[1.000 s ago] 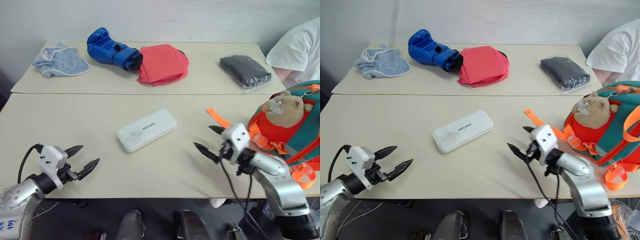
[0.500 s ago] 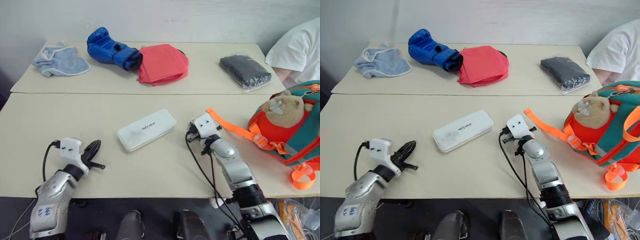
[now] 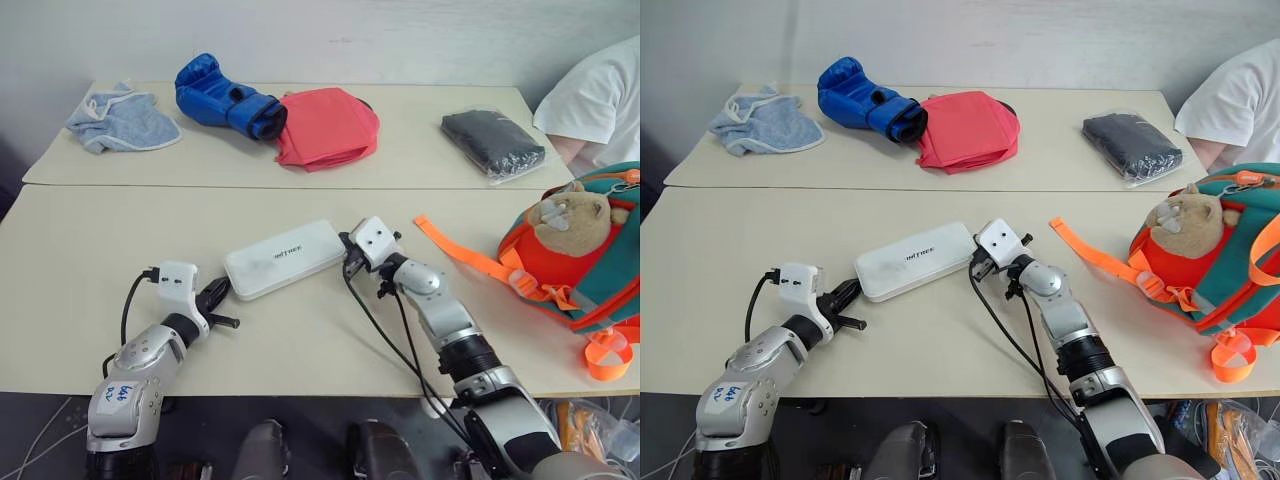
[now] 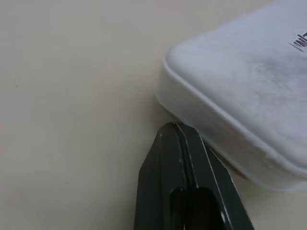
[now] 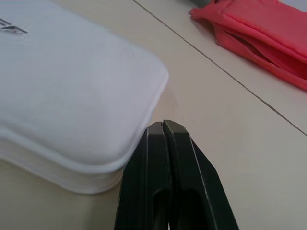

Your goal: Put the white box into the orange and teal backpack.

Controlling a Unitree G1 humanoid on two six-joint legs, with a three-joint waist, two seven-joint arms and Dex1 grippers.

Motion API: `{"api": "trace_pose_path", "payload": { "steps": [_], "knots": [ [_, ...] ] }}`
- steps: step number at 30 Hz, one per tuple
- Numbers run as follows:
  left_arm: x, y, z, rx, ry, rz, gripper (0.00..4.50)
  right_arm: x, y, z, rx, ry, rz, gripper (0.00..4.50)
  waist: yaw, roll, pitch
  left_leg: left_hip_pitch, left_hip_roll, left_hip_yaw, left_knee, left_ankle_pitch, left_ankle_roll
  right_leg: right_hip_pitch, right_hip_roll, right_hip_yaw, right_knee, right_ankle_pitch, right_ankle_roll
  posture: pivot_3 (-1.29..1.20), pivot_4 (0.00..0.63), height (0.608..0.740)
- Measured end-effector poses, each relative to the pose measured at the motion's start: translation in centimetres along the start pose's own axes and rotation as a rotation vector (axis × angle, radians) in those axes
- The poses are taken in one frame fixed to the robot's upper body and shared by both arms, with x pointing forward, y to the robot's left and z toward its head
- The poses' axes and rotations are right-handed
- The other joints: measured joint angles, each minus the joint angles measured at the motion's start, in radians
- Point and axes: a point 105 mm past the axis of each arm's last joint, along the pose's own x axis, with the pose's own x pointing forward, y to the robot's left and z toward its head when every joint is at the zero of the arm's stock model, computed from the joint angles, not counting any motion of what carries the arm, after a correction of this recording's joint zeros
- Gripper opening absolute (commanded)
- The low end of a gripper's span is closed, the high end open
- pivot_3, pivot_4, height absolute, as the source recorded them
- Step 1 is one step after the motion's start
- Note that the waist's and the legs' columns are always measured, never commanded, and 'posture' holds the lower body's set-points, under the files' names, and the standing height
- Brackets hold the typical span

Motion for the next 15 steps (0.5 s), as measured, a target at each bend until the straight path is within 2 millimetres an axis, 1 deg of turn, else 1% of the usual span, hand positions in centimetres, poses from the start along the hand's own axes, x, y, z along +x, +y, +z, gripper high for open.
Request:
{"api": "trace_pose_path", "payload": {
  "steps": [4,5,8,12,15],
  "knots": [
    [-0.1,0.0,0.1,0.041,0.026,-0.037,0.00,-1.9,0.9,-0.8,0.006,0.020,0.072,0.04,-0.001,0.000,0.000,0.000,0.000,0.000,-0.001,0.000,0.000,0.000,0.000,0.000,0.000,0.000,0.000,0.00,0.150,0.740],
    [-0.1,-0.1,0.2,0.067,0.039,-0.060,0.00,-2.7,1.1,-0.9,0.006,0.023,0.090,0.04,0.000,0.000,0.000,0.000,0.000,0.000,-0.001,0.000,0.000,0.000,0.000,0.000,-0.001,0.000,0.000,0.00,0.150,0.740],
    [-0.5,0.1,0.3,0.117,0.066,-0.096,0.00,-4.5,2.3,-0.9,0.007,0.024,0.151,0.04,-0.001,0.000,0.000,0.000,0.000,0.000,-0.001,0.000,0.000,0.000,0.000,0.000,-0.001,0.000,0.000,0.00,0.150,0.740],
    [-1.0,0.1,0.1,0.149,0.092,-0.147,0.00,-6.1,3.2,-1.0,0.011,0.038,0.195,0.04,-0.001,0.000,0.000,0.000,0.001,0.000,-0.002,0.000,0.000,0.000,0.000,0.000,-0.002,0.000,0.000,0.00,0.150,0.740],
    [-2.0,-0.1,-0.3,0.191,0.117,-0.210,0.00,-7.6,3.8,-0.6,0.027,0.043,0.222,0.04,0.000,0.000,0.000,0.000,0.001,0.000,-0.003,-0.001,0.000,0.000,0.000,0.000,-0.004,0.000,0.000,0.00,0.150,0.740]
  ]
}}
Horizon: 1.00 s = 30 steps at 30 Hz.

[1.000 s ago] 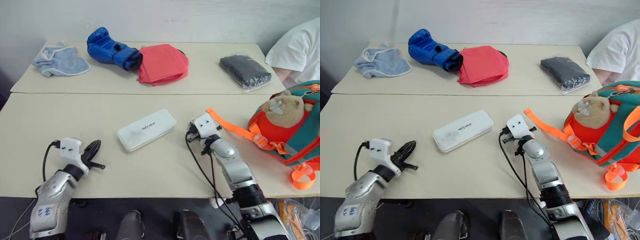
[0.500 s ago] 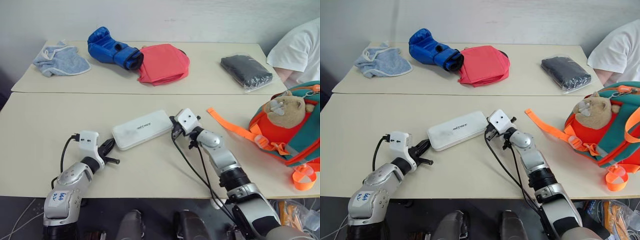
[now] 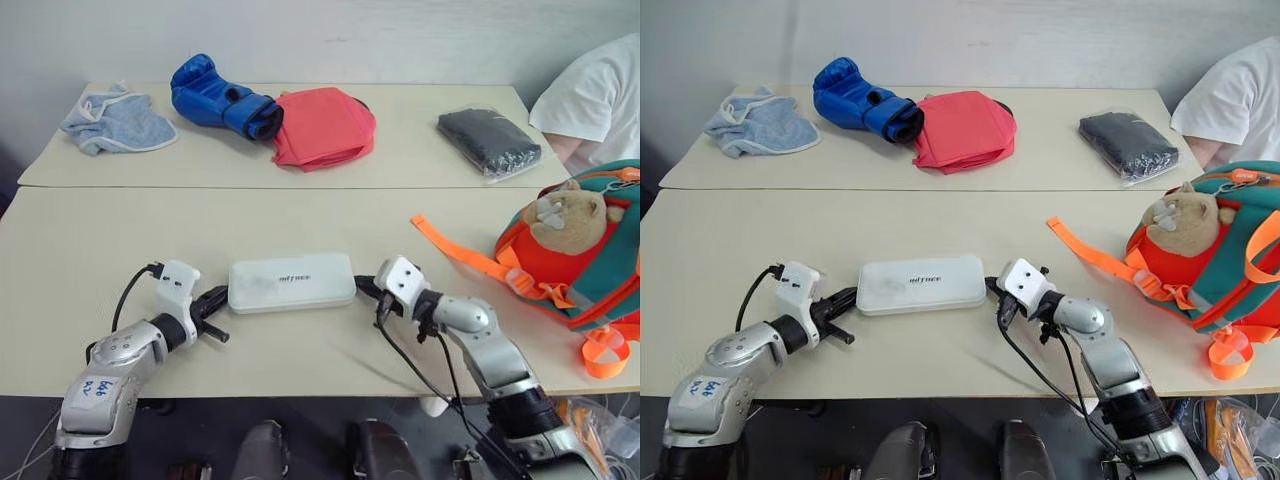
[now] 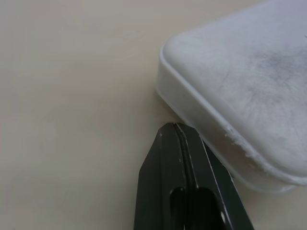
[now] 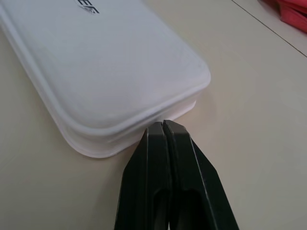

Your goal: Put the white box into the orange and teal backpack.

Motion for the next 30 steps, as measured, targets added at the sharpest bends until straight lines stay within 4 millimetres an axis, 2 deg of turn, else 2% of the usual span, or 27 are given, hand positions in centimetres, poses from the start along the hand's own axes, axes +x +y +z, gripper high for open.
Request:
{"api": "trace_pose_path", "payload": {
  "steps": [4,8,14,17,20,30],
  "knots": [
    [-0.8,0.0,-0.5,0.016,0.015,-0.031,0.00,-1.3,0.7,0.0,0.007,0.020,0.020,0.04,0.000,0.000,0.000,0.001,0.000,0.000,0.001,-0.001,0.001,0.002,-0.001,0.000,-0.006,0.000,0.000,0.00,0.150,0.740],
    [-2.0,2.1,-0.6,0.022,0.040,0.017,0.00,-2.2,-0.4,-0.4,0.019,0.043,-0.033,0.04,0.000,0.000,0.000,0.001,0.000,-0.001,0.000,-0.001,0.001,0.001,-0.001,0.000,-0.006,0.000,0.000,0.00,0.150,0.740],
    [-1.1,2.7,1.6,0.002,-0.032,0.021,0.00,-1.4,-1.8,-0.6,-0.009,0.062,-0.097,0.04,0.001,0.000,0.000,0.000,-0.001,-0.001,0.001,-0.001,0.001,0.001,-0.001,-0.001,-0.005,0.000,0.000,0.00,0.150,0.740],
    [0.0,1.7,2.3,-0.006,-0.047,-0.012,0.00,-0.4,-1.9,-0.8,-0.018,0.068,-0.105,0.04,0.000,0.000,0.000,0.000,-0.001,-0.001,0.001,-0.001,0.001,0.001,-0.001,-0.001,-0.005,0.000,0.000,0.00,0.150,0.740],
    [0.8,0.0,1.8,-0.007,-0.019,-0.068,0.00,0.4,-1.1,-0.8,-0.023,0.067,-0.075,0.04,0.000,0.000,0.000,0.000,-0.001,-0.001,0.001,-0.001,0.001,0.001,0.000,-0.001,-0.002,0.000,0.000,0.00,0.150,0.740],
    [0.2,-0.3,1.5,-0.029,0.017,-0.101,0.00,-1.6,0.7,-0.6,-0.019,0.085,-0.017,0.04,0.001,0.000,0.000,0.000,0.000,-0.001,0.001,-0.001,0.001,0.002,-0.001,-0.001,-0.005,0.000,0.000,0.00,0.150,0.740]
  ]
}}
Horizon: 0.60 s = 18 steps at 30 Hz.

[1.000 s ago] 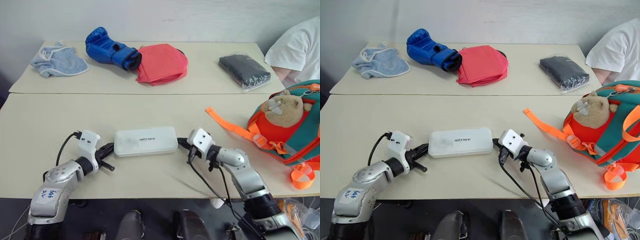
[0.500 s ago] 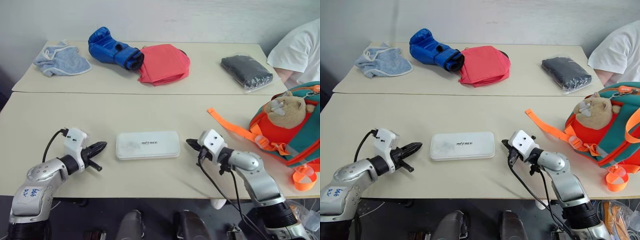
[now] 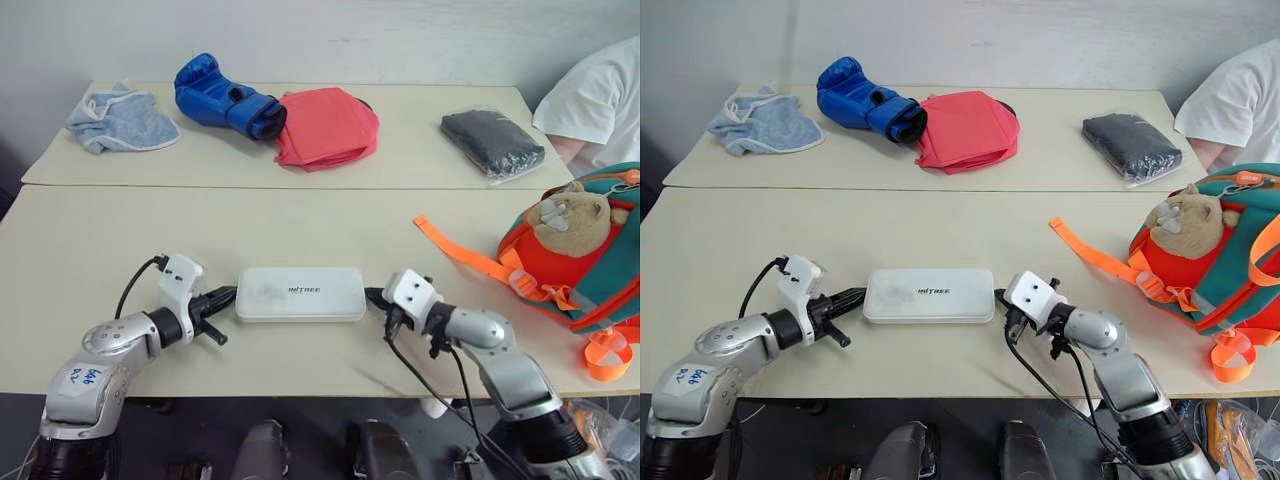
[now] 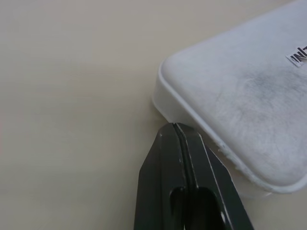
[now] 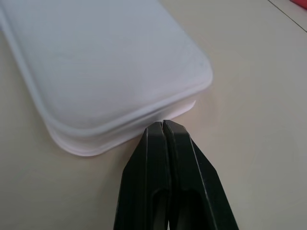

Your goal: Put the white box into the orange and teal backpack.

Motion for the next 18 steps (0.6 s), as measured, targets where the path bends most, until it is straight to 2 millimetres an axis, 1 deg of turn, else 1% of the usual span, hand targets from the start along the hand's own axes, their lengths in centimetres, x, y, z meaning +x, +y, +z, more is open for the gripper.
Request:
{"api": "trace_pose_path", "payload": {
  "steps": [1,3,4,7,9,10,12,13,15,17,18],
  "knots": [
    [-0.2,0.3,0.1,-0.008,0.000,0.002,0.00,-0.2,0.0,0.0,0.000,0.004,0.001,0.04,0.000,0.000,0.000,0.000,0.000,0.000,0.000,0.000,0.000,0.000,0.000,0.000,0.000,0.000,0.000,0.00,0.150,0.740],
    [-0.6,1.2,0.3,-0.062,0.005,-0.002,0.37,-0.5,-0.1,-0.2,0.002,0.019,0.002,0.00,0.000,0.000,0.000,0.000,0.000,-0.001,0.000,0.000,0.000,0.000,0.000,0.000,0.000,0.000,0.000,0.00,0.150,0.740],
    [-0.9,2.0,0.3,-0.097,0.012,0.008,0.56,-0.7,-0.2,-0.4,0.002,0.026,0.000,0.00,0.000,0.000,0.000,0.000,0.000,-0.001,0.000,0.000,0.000,0.000,0.000,-0.001,0.000,0.000,0.000,0.00,0.150,0.740],
    [-2.8,4.1,0.3,-0.242,0.090,-0.051,1.42,-1.4,-0.8,-0.7,0.003,0.041,-0.019,0.00,-0.001,0.000,0.000,0.000,0.000,-0.001,-0.001,0.000,-0.001,-0.001,0.001,-0.001,0.001,0.000,0.000,0.00,0.150,0.740],
    [-4.3,5.3,0.9,-0.364,0.155,-0.091,2.07,-1.6,-1.1,-0.8,-0.004,0.049,-0.024,0.00,-0.001,0.000,0.000,0.000,0.000,-0.001,0.000,0.000,-0.001,-0.001,0.001,-0.001,0.001,0.000,0.000,0.00,0.150,0.740],
    [-4.8,5.6,1.2,-0.402,0.176,-0.106,2.37,-1.6,-1.1,-0.8,-0.003,0.048,-0.024,0.00,-0.002,0.000,0.000,0.000,0.000,0.000,-0.001,0.000,-0.001,-0.001,0.000,0.000,0.001,0.000,0.000,0.00,0.150,0.740],
    [-5.5,6.0,1.5,-0.486,0.220,-0.139,2.99,-1.6,-1.2,-0.8,-0.002,0.048,-0.023,0.00,-0.002,0.000,0.000,0.000,-0.001,0.000,-0.001,0.000,-0.001,-0.001,0.000,0.000,0.001,0.000,0.000,0.00,0.150,0.740],
    [-5.5,6.2,1.7,-0.552,0.225,-0.158,3.28,-1.5,-1.3,-0.8,-0.003,0.048,-0.025,0.00,-0.001,0.000,0.000,0.000,-0.001,0.000,0.000,0.000,-0.001,-0.001,0.000,0.000,0.002,0.000,0.000,0.00,0.150,0.740],
    [-5.1,6.2,1.6,-0.660,0.260,-0.177,3.91,-1.3,-1.6,-0.5,-0.013,0.039,-0.026,0.00,0.002,0.000,0.000,-0.001,-0.001,0.000,0.000,0.000,0.000,-0.001,0.000,-0.001,0.003,0.000,0.000,0.00,0.150,0.740],
    [-4.6,5.6,1.3,-0.748,0.328,-0.202,4.49,-1.1,-1.9,-0.3,-0.025,0.033,-0.028,0.00,0.001,0.000,0.000,-0.001,-0.001,0.000,0.001,0.000,0.000,-0.002,0.000,0.000,0.006,0.000,0.000,0.00,0.150,0.740],
    [-4.4,5.4,1.6,-0.761,0.347,-0.211,4.49,-1.0,-2.1,-0.4,-0.027,0.034,-0.030,0.00,0.002,0.000,0.000,-0.001,-0.002,0.000,0.001,0.000,0.000,-0.002,0.000,0.000,0.008,0.000,0.000,0.00,0.150,0.740]
  ]
}}
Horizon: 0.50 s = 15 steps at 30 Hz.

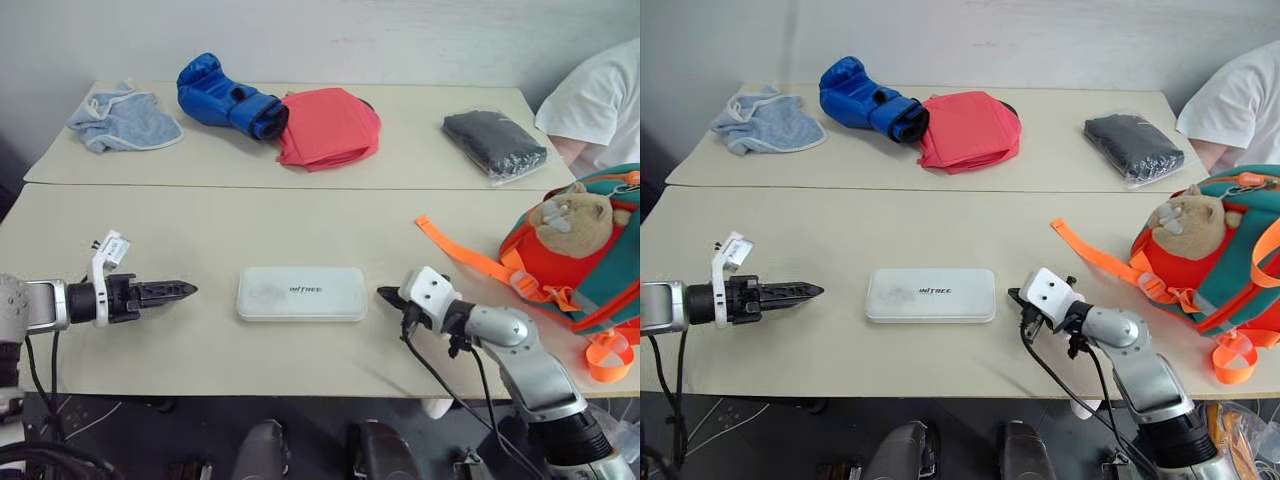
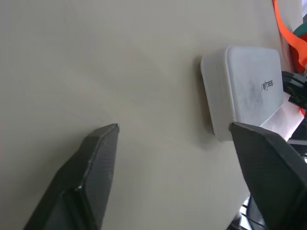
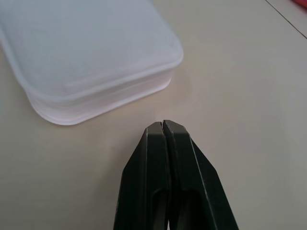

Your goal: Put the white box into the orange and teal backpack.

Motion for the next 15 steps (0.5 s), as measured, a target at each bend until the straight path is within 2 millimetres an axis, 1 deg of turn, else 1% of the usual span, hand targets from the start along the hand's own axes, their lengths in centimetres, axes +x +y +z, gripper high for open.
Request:
{"api": "trace_pose_path", "payload": {
  "steps": [2,3,6,9,12,15],
  "knots": [
    [0.7,-0.9,-0.1,-0.024,0.047,-0.026,4.49,0.3,-0.3,0.1,-0.007,-0.006,-0.002,0.00,-0.001,0.000,0.000,0.000,0.000,0.001,0.000,0.000,0.000,-0.001,0.000,0.001,0.001,0.000,0.000,0.00,0.150,0.740],
    [1.4,-1.3,-0.3,-0.050,0.071,-0.065,4.49,0.4,-0.4,0.1,-0.011,-0.008,-0.001,0.00,-0.002,0.000,0.000,0.000,0.000,0.001,0.000,0.000,0.000,-0.001,0.000,0.001,0.001,0.000,0.000,0.00,0.150,0.740],
    [2.4,-1.8,-0.5,-0.102,0.101,-0.129,4.49,0.9,-0.5,0.2,-0.022,-0.012,0.002,0.00,-0.003,0.000,0.000,-0.001,0.000,0.002,0.000,0.001,-0.001,-0.004,0.000,0.002,0.003,0.000,0.000,0.00,0.150,0.740],
    [3.7,-2.5,-1.0,-0.105,0.143,-0.173,4.49,1.7,-0.1,0.3,-0.021,-0.020,0.020,0.00,-0.003,0.000,0.000,-0.001,0.001,0.002,0.000,0.002,-0.002,-0.005,0.000,0.002,0.004,0.000,0.000,0.00,0.150,0.740],
    [5.0,-3.0,-0.7,-0.093,0.137,-0.191,4.49,2.2,0.1,0.2,-0.018,-0.022,0.027,0.00,0.001,0.000,0.000,-0.001,-0.001,0.003,0.001,0.002,-0.001,-0.005,0.000,0.002,0.006,0.000,0.000,0.00,0.150,0.740],
    [5.7,-3.2,-0.4,-0.112,0.114,-0.209,4.49,2.5,0.5,0.5,-0.025,-0.037,0.039,0.00,0.009,0.000,0.000,-0.001,-0.001,0.002,0.003,0.003,0.000,-0.003,-0.001,0.002,0.005,0.000,0.000,0.00,0.150,0.740]
  ]
}}
